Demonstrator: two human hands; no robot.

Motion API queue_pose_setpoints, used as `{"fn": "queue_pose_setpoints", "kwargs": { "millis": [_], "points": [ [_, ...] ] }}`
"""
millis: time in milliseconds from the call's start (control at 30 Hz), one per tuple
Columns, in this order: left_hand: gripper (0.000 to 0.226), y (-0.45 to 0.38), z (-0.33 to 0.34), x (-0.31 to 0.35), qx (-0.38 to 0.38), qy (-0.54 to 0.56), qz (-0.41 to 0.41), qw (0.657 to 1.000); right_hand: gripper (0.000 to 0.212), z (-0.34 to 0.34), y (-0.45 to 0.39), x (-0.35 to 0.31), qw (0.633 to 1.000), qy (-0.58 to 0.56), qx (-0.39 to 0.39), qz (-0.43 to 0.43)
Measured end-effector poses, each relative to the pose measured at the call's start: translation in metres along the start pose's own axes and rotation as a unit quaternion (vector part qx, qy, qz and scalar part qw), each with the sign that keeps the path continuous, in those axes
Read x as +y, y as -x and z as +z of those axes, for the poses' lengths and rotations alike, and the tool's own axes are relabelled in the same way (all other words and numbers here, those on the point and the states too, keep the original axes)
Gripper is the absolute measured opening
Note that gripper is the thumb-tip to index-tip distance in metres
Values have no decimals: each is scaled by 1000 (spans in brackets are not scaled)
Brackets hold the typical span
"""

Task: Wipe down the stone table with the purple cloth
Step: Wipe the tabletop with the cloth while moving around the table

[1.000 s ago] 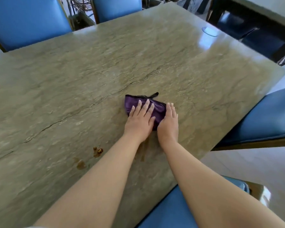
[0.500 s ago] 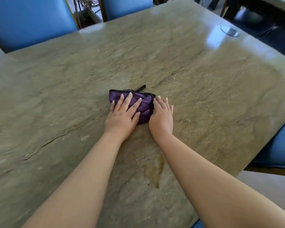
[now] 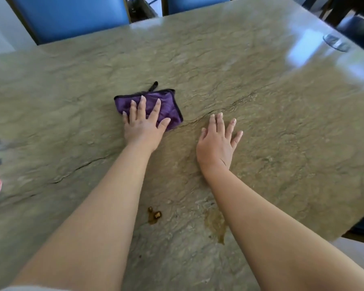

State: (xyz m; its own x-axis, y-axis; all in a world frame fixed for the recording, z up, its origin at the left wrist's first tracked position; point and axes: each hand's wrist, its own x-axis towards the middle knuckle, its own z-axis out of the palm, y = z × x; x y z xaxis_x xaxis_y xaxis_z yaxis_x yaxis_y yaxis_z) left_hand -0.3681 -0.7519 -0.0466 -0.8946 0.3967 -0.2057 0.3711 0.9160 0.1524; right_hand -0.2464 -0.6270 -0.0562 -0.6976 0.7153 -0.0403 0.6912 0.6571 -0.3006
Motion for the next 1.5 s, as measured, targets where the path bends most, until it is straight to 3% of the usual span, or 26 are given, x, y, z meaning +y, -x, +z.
{"fn": "queue_pose_setpoints", "kwargs": {
  "millis": [133, 200, 300, 467, 533, 733, 867, 1000, 1100, 1300, 1400, 1500],
  "points": [
    [67, 87, 19, -9, 18, -14, 127, 992, 49, 1, 18, -10, 998, -41, 9, -48],
    [66, 94, 14, -33, 5, -3, 152, 988, 51, 5, 39, -27, 995, -82, 1, -62],
    [59, 66, 3, -78, 20, 17, 75, 997, 52, 11, 65, -59, 987, -99, -51, -113],
    [60, 43, -1, -107, 23, 42, -106, 993, 57, 27, 77, -83, 973, 21, -101, -206],
    [59, 68, 5, -94, 33, 43, -107, 993, 56, 28, 79, -80, 973, 25, -96, -210],
    [64, 161, 19, -128, 49, 31, 50, 997, 56, 26, 81, -80, 974, 16, -94, -205],
    [56, 126, 5, -170, 54, 26, -66, 996, 56, 28, 81, -80, 971, 51, -100, -212],
    [57, 89, -5, -166, 31, 39, -181, 982, 56, 28, 79, -82, 969, 67, -107, -212],
    [56, 105, -5, -147, 14, 33, -169, 985, 56, 25, 79, -82, 968, 50, -118, -215],
    [55, 196, 14, -138, 9, 19, -15, 1000, 54, 9, 79, -65, 952, -49, -143, -265],
    [55, 166, 4, -140, -3, 23, -58, 998, 54, -5, 80, -46, 936, -92, -176, -292],
    [56, 114, -4, -116, -15, 31, -149, 988, 60, -18, 78, -24, 948, -93, -178, -247]
  ]
}}
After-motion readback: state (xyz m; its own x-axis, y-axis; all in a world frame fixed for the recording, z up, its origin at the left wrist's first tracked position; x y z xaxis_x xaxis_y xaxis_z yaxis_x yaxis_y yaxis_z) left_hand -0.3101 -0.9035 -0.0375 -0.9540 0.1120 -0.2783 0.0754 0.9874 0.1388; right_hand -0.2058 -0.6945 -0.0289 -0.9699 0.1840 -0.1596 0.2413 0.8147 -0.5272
